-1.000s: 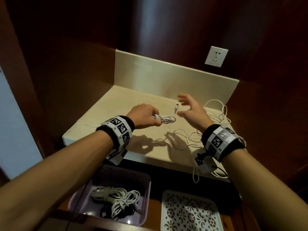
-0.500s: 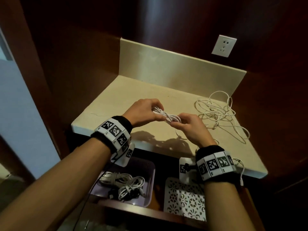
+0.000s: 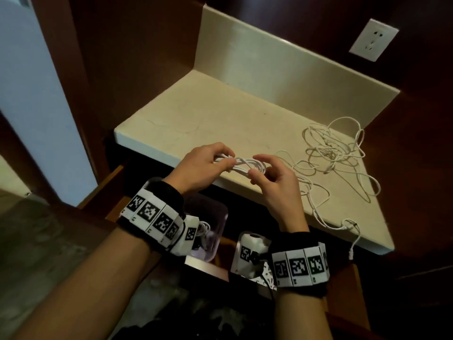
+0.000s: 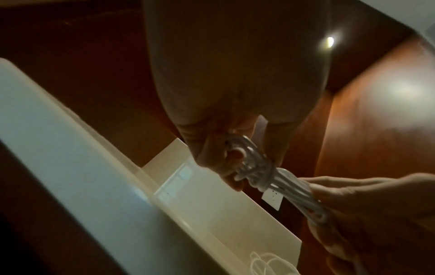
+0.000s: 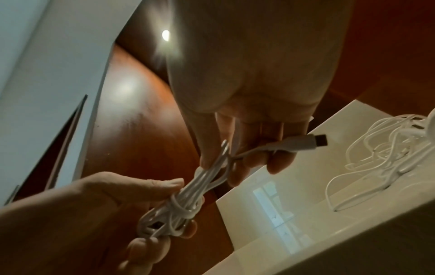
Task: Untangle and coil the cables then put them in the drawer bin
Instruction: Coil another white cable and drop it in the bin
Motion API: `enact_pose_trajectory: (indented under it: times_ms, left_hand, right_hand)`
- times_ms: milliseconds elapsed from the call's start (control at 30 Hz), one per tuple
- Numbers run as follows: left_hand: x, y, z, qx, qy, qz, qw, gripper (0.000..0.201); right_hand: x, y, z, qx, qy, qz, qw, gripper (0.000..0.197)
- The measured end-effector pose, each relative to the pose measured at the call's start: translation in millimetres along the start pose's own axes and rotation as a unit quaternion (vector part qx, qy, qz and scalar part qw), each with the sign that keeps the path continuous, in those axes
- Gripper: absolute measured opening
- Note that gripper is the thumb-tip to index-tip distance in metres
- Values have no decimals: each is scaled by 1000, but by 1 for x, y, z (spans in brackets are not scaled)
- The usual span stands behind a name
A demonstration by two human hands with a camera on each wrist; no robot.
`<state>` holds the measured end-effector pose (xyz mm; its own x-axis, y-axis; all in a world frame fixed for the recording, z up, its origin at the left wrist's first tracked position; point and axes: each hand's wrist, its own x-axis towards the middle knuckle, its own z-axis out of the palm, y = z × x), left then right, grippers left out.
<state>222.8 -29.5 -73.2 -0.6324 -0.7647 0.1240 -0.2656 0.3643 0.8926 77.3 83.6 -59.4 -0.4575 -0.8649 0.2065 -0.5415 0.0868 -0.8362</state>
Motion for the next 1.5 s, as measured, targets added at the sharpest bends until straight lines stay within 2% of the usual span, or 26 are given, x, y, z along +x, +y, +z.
enact_pose_trajectory:
  times_ms: [233,467,733,900,967,1033,1167,1333,1500]
  left_hand:
    - [-23,-6,2,41,39,-40,998,19]
    - [-43,-4,1,92,68,-43,992,22]
    - [-46,-5,-21,176,24,-5,984,30]
    - [-52,-17,-53,182,2,15,983,26]
    - [-56,-22,-65,194,-9,20,981,25]
    - [-58,-25,-74,212,-27,25,977,27]
    - [-57,-31,-88,261,-40,31,964,33]
    - [-51,-37,-94,303,-38,41,951,40]
    - [-42,-38,-98,312,-30,23,949,42]
  right_hand:
    - [-7,10,8,8,-41,7,999,22]
    - [-17,9,14,18,-65,19,998,21]
    - [-29,-7,29,12,-25,45,999,16]
    - [-41,-28,50,6,-17,35,999,7]
    - [-40,-35,57,-47,-26,27,998,11]
    - [-35,-41,64,-130,-41,24,990,13]
    - [-24,-54,72,-229,-82,33,969,10]
    - [-9,-65,75,-360,-142,30,922,13]
    - [8,-56,83,-424,-225,25,877,13]
